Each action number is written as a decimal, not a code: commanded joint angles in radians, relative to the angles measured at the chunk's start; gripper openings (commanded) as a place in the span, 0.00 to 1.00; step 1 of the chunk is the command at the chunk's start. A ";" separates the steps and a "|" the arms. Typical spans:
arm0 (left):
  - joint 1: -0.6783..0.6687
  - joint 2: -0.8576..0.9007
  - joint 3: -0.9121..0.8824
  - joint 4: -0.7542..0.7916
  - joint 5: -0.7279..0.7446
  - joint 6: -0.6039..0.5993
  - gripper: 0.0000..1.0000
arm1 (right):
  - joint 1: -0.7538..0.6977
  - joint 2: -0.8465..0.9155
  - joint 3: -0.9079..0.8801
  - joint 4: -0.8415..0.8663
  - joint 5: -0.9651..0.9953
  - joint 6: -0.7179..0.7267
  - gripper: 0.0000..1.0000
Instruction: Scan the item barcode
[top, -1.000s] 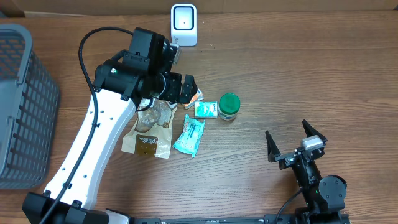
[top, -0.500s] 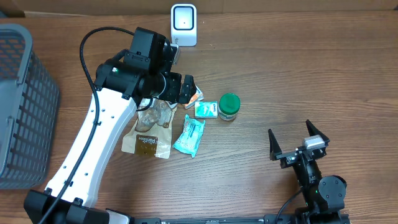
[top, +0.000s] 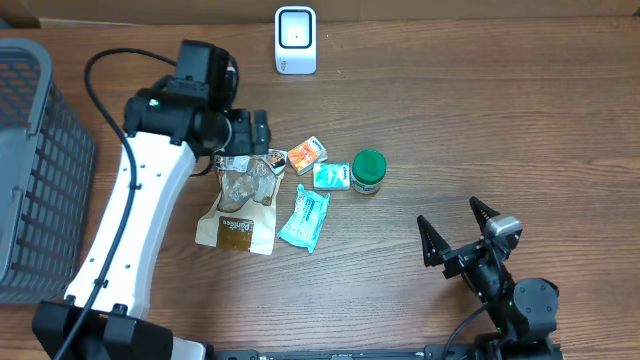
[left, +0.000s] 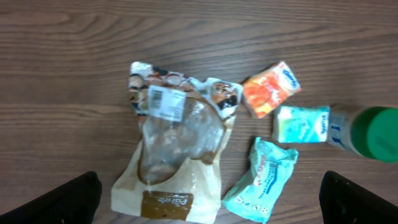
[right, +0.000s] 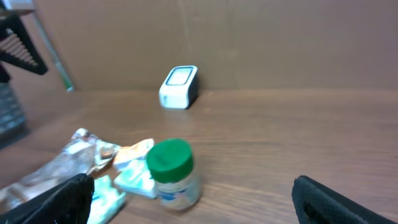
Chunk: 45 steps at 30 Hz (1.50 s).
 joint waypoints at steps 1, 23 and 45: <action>0.040 0.003 -0.005 -0.026 -0.020 -0.017 1.00 | 0.005 0.097 0.156 -0.033 -0.056 0.018 1.00; 0.312 -0.025 -0.020 -0.097 0.032 0.081 0.04 | 0.016 1.115 0.890 -0.300 -0.718 -0.021 0.97; 0.266 0.102 -0.287 0.222 0.208 0.238 0.04 | 0.364 1.490 1.033 -0.198 -0.336 0.275 1.00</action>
